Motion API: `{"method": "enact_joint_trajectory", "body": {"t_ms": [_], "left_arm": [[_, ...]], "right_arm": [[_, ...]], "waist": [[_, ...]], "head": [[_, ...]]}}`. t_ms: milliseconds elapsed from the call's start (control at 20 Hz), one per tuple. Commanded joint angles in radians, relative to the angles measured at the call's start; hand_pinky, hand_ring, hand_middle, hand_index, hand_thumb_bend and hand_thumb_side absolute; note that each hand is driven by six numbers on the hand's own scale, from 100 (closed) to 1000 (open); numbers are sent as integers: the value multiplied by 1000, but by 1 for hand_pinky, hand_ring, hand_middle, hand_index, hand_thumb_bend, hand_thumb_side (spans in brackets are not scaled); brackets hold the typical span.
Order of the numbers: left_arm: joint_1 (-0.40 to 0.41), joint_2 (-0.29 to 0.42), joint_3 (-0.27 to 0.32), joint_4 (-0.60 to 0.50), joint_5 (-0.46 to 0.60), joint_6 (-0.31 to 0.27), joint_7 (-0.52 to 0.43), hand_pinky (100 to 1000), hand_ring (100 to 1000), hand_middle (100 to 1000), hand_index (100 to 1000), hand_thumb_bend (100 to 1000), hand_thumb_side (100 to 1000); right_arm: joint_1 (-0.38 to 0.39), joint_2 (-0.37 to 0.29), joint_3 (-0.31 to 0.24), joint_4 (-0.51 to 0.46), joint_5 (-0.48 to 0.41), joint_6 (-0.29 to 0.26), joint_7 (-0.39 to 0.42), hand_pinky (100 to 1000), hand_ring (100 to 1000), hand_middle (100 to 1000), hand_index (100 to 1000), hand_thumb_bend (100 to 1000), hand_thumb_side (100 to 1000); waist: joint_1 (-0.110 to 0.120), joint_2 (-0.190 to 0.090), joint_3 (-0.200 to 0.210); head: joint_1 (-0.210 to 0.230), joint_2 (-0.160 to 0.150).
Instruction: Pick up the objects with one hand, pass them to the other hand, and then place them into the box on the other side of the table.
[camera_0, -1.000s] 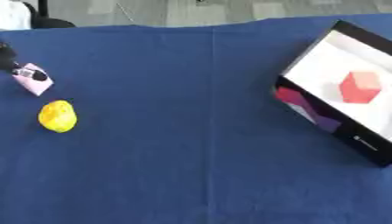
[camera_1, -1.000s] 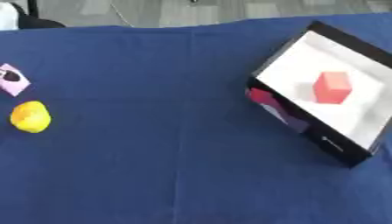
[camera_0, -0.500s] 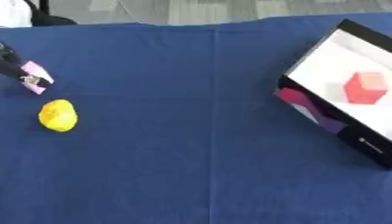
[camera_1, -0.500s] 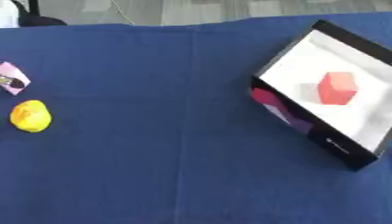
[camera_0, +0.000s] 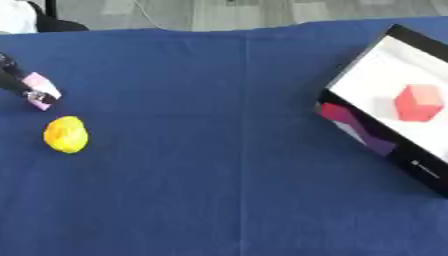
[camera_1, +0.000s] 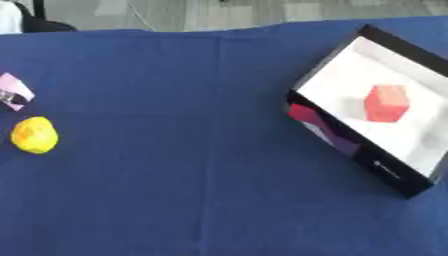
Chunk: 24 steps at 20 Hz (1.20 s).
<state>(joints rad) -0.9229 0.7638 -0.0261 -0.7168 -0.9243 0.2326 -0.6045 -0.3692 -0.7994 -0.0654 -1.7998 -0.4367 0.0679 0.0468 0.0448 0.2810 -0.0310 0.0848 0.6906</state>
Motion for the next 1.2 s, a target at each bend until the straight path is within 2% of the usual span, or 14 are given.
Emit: {"method": "enact_joint_trajectory", "body": {"t_ms": [50, 350, 550, 700, 900, 1000, 1100, 1150, 1200], "left_arm": [[-15, 31, 15, 3, -10, 2, 11, 928, 907, 816, 811, 727, 409], [-15, 26, 17, 19, -12, 4, 5, 925, 902, 810, 767, 642, 307], [-17, 24, 17, 22, -19, 10, -1, 925, 902, 808, 741, 554, 192], [-17, 20, 17, 25, -23, 16, -5, 924, 901, 805, 720, 517, 161], [-19, 17, 16, 28, -30, 20, -8, 921, 896, 799, 708, 507, 174], [-20, 15, 17, 29, -29, 22, -8, 920, 896, 801, 723, 534, 237], [-22, 13, 16, 30, -30, 23, -7, 919, 897, 807, 741, 578, 338], [-23, 13, 16, 30, -32, 25, -6, 917, 897, 808, 746, 619, 421], [-25, 12, 16, 30, -34, 27, -4, 917, 898, 809, 748, 638, 442]], "right_arm": [[-8, -20, -9, -12, 9, -1, 1, 981, 1000, 1000, 1000, 100, 562], [-5, -15, -10, -9, 17, 0, 0, 982, 1000, 1000, 1000, 100, 565], [-4, -13, -9, -8, 21, 1, 1, 982, 1000, 1000, 1000, 100, 567], [-2, -13, -9, -7, 22, 1, 2, 982, 1000, 1000, 1000, 100, 567], [-4, -14, -8, -7, 18, 1, 4, 983, 1000, 1000, 1000, 100, 567], [-8, -14, -7, -4, 18, 2, 6, 983, 1000, 1000, 1000, 100, 567], [-11, -13, -6, 0, 19, 3, 8, 983, 1000, 1000, 1000, 100, 568], [-13, -13, -6, 2, 19, 4, 9, 983, 1000, 1000, 1000, 100, 569], [-14, -13, -5, 3, 19, 4, 10, 983, 1000, 1000, 1000, 100, 569]], "waist": [[-15, 2, -2], [-15, 6, -4], [-14, 7, -4], [-14, 7, -6], [-14, 5, -6], [-14, 5, -7], [-14, 4, -8], [-14, 4, -9], [-13, 4, -10]], "head": [[3, -18], [8, -16], [14, -15], [16, -16], [17, -15], [17, -15], [18, -15], [18, -15], [18, -16]]}}
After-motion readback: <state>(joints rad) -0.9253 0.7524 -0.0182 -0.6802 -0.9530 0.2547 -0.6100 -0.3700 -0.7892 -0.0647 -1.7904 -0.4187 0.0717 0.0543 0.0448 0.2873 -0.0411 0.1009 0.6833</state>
